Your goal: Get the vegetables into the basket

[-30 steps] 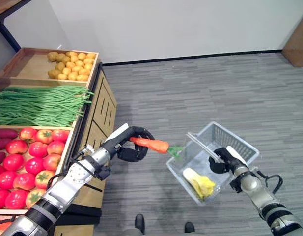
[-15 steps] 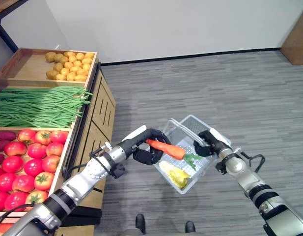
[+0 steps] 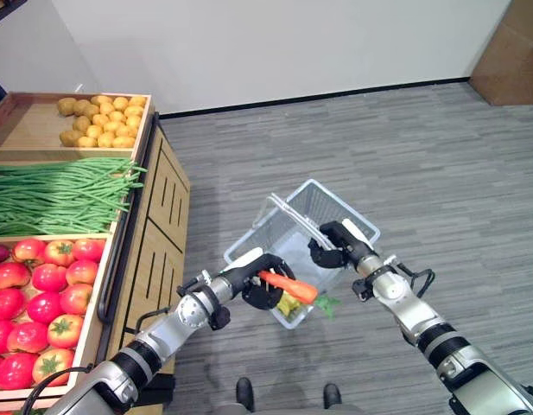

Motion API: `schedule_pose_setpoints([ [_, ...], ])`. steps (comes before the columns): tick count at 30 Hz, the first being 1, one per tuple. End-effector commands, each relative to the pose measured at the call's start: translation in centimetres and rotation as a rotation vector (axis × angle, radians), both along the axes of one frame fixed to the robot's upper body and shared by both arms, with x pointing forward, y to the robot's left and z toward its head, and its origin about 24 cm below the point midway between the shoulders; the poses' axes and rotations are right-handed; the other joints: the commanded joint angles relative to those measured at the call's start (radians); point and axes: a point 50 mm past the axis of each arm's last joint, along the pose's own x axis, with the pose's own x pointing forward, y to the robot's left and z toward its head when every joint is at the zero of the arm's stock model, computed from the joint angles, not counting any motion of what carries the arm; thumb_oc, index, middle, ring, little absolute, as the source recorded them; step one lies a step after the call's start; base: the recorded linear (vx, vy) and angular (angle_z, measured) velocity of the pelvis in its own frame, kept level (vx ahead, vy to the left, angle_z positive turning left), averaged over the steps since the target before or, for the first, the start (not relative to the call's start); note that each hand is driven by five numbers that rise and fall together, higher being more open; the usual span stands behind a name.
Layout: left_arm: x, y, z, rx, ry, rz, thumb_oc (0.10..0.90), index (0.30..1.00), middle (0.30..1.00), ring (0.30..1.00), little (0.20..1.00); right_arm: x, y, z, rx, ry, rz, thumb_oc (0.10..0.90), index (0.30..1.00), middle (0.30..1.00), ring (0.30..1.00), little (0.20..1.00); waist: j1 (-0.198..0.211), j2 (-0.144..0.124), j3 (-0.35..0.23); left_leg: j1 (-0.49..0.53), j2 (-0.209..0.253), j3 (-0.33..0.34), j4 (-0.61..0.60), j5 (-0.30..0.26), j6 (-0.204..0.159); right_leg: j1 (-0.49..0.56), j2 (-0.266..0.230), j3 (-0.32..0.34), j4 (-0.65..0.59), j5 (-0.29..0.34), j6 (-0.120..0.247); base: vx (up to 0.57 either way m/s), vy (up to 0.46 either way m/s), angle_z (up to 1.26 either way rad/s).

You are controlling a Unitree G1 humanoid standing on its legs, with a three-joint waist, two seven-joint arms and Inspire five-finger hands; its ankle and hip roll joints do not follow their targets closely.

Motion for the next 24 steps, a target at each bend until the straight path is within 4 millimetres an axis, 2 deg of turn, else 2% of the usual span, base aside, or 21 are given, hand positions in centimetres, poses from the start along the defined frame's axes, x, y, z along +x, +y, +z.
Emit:
schedule_pose_setpoints([
  [1,3.8,-0.1,4.1,0.005,-0.222,0.029,0.4,0.3,0.3,0.3,0.3,1.9,2.6,8.9,0.277,-0.379,0.095,0.4,0.3,0.3,0.3,0.3,0.008,-0.06,-0.092,0.038,-0.017,-0.004,0.001,-0.109,-0.005,-0.046,-0.037,0.034,0.001,0.002,0.049,0.01,-0.01,-0.14],
  [6,4.3,0.8,3.5,0.038,-0.248,0.136,0.4,0.3,0.3,0.3,0.3,0.6,2.7,8.6,0.331,-0.362,0.129,0.4,0.3,0.3,0.3,0.3,0.001,-0.064,-0.093,0.038,-0.012,0.002,0.001,-0.108,-0.006,-0.049,-0.033,0.039,0.001,0.004,0.048,0.0,-0.013,-0.05],
  [8,4.6,1.7,3.3,0.08,-0.296,0.224,0.4,0.3,0.3,0.3,0.3,-0.7,2.4,8.4,0.357,-0.357,0.154,0.4,0.3,0.3,0.3,0.3,-0.006,-0.069,-0.093,0.038,-0.008,0.003,0.001,-0.107,-0.009,-0.047,-0.031,0.038,0.001,0.0,0.046,0.0,-0.029,-0.06],
  [17,4.9,3.3,2.8,0.083,-0.304,0.365,0.4,0.3,0.3,0.3,0.3,-1.9,2.6,7.8,0.335,-0.338,0.197,0.4,0.3,0.3,0.3,0.3,-0.013,-0.074,-0.092,0.035,-0.002,0.005,0.001,-0.104,-0.013,-0.05,-0.027,0.037,0.001,-0.001,0.044,0.0,-0.002,0.0],
  [23,5.0,3.5,2.7,0.111,-0.317,0.396,0.4,0.3,0.3,0.3,0.3,-2.2,3.0,7.8,0.347,-0.334,0.22,0.4,0.3,0.3,0.3,0.3,-0.017,-0.076,-0.09,0.032,0.001,0.005,0.001,-0.102,-0.015,-0.051,-0.026,0.035,0.001,-0.001,0.043,0.0,0.0,0.0],
  [24,5.0,3.4,2.5,0.109,-0.314,0.403,0.506,0.448,0.448,0.448,0.448,-2.3,3.2,7.9,0.355,-0.335,0.227,0.4,0.3,0.3,0.3,0.3,-0.017,-0.076,-0.089,0.031,0.001,0.004,0.001,-0.101,-0.015,-0.052,-0.026,0.034,0.001,0.0,0.043,0.0,0.0,0.0],
])
